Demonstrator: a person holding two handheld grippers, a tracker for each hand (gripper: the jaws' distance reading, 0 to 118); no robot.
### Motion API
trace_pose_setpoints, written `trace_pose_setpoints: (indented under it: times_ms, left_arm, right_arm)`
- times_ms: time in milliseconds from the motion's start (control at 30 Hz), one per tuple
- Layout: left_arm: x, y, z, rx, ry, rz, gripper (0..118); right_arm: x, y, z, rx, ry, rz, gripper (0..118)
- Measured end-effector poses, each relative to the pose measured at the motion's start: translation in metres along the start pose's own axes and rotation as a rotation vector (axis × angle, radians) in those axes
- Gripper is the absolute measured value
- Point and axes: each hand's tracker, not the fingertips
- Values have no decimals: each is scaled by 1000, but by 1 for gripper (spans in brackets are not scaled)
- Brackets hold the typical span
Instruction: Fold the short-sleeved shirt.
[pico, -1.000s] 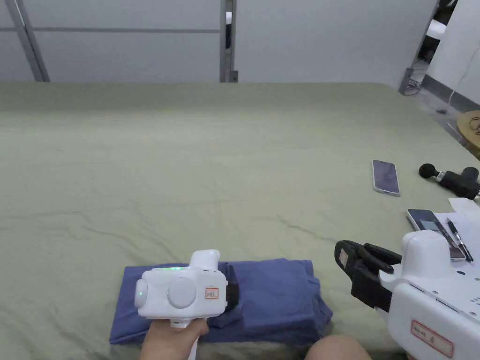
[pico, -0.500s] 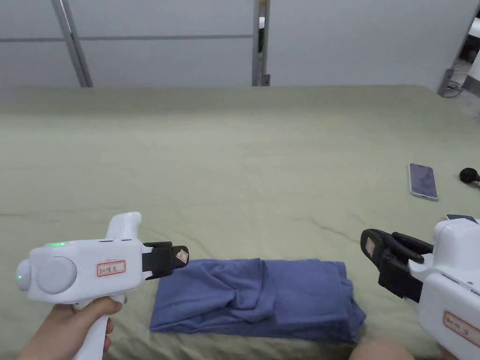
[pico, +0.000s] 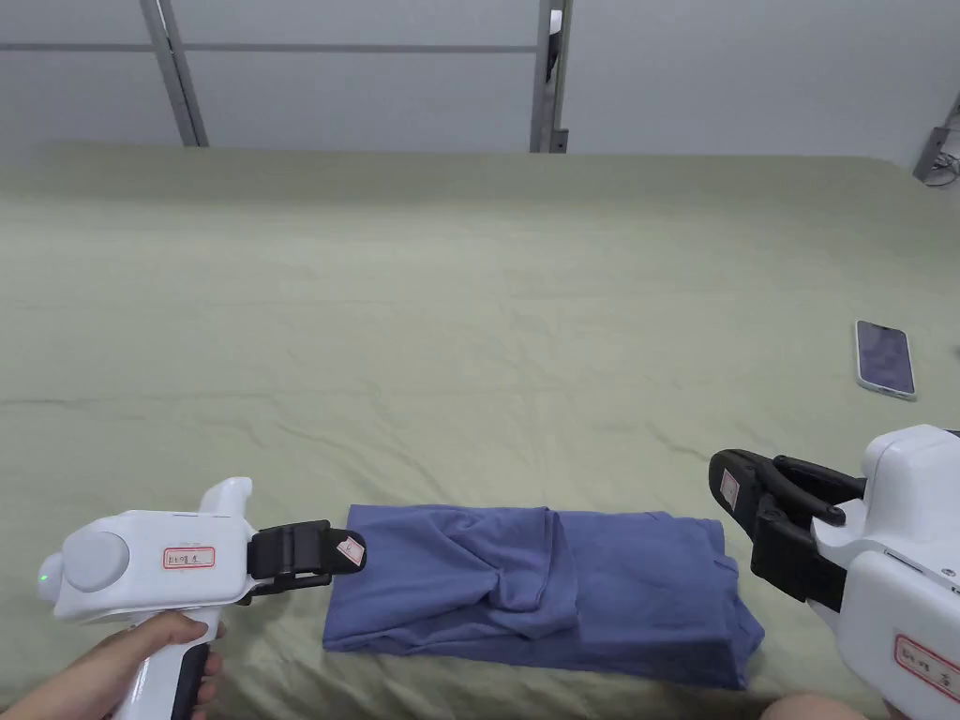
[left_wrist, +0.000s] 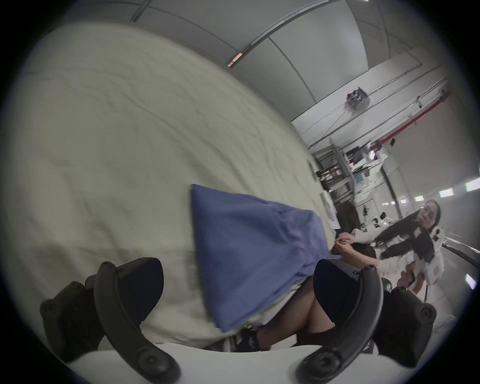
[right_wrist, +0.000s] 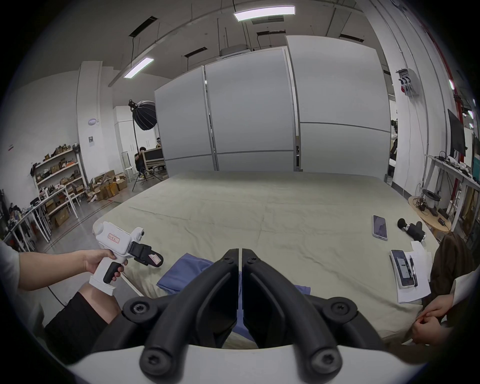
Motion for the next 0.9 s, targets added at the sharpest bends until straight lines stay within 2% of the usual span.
trace_pose_setpoints:
  times_ms: [133, 233, 267, 333, 367, 400, 433, 467, 500, 567, 600, 700, 733, 833, 900]
  left_arm:
    - [-28, -3, -31, -76, -76, 79, 118]
    - [-24, -1, -40, 26, -99, 41, 118]
    - [-23, 1, -43, 33, -106, 84, 118]
    - [-24, 3, -48, 15, -239, 237, 118]
    - [-25, 1, -50, 5, -337, 301, 99]
    - [-23, -2, -52, 10, -336, 310, 47]
    - [-18, -4, -52, 33, -228, 246, 7]
    - [-17, -5, -56, 27, -100, 156, 7]
    - [-18, -7, -60, 0, -77, 190, 7]
    - [-33, -10, -58, 36, -220, 337, 7]
    - [-57, -3, -61, 60, -191, 342, 7]
    - [-66, 12, -47, 42, -130, 245, 7]
    - [-48, 1, -40, 31, -143, 248, 7]
    - [-48, 10, -10, 57, -140, 243, 7]
    - [-50, 18, 12, 97, -81, 199, 7]
  right_arm:
    - [1, 0, -5, -10, -6, -5, 5]
    - [2, 0, -6, -17, -9, -12, 5]
    - [2, 0, -6, -19, -12, -8, 5]
    - [2, -1, -5, -22, -12, -7, 5]
    - [3, -1, -5, -24, -14, -6, 5]
    - [3, -2, -5, -25, -19, -6, 5]
    - [4, -3, -6, -28, -22, -8, 5]
    - [5, -3, -7, -31, -21, -10, 5]
    - [6, -4, -8, -33, -21, -10, 5]
    - [6, -5, -10, -37, -23, -9, 5]
    - [7, -6, -11, -39, -21, -10, 5]
    - [7, -7, -14, -45, -17, -8, 5]
    - [7, -8, -16, -50, -17, -6, 5]
    - [8, -10, -18, -55, -17, -11, 5]
    - [8, -10, -19, -53, -16, -19, 5]
